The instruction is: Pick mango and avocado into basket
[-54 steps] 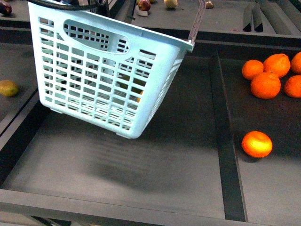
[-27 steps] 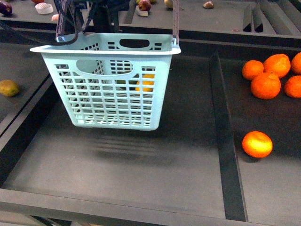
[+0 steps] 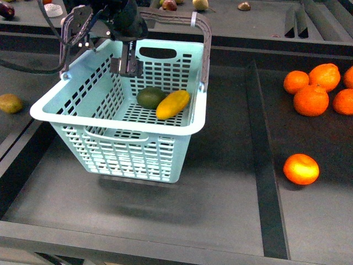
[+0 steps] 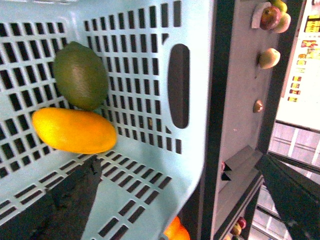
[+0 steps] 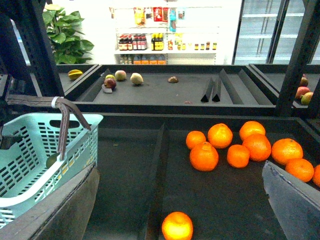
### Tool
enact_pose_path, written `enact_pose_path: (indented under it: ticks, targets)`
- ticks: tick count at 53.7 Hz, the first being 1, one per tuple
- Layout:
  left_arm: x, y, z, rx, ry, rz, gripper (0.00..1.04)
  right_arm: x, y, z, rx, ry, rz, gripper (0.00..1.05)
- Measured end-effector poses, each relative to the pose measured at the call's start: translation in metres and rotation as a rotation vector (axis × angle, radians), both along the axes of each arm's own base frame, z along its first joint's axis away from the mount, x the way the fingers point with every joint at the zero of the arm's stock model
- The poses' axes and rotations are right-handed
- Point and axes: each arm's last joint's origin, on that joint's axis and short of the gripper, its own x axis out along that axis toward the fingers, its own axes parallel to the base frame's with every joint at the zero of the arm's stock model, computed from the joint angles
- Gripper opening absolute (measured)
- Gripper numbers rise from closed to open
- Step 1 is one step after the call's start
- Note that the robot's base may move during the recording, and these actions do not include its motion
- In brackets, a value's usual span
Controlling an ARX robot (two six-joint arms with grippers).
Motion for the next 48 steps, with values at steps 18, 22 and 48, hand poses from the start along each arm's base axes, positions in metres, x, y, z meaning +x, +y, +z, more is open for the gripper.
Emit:
enact_pose_path:
  ticks: [18,22,48]
  targets:
    - [-0.047,0.032,0.007,-0.001,0.043,0.019,0.97,0.000,0.000,0.000,0.000,0.000,0.000,0.97]
    - [-0.057,0.042,0.024,-0.007,0.016,0.032,0.97,0.000,0.000,0.000,0.000,0.000,0.000,0.97]
    - [-0.065,0.052,0.095,-0.075,-0.154,0.002,0.97,0.000,0.000,0.000,0.000,0.000,0.000,0.97]
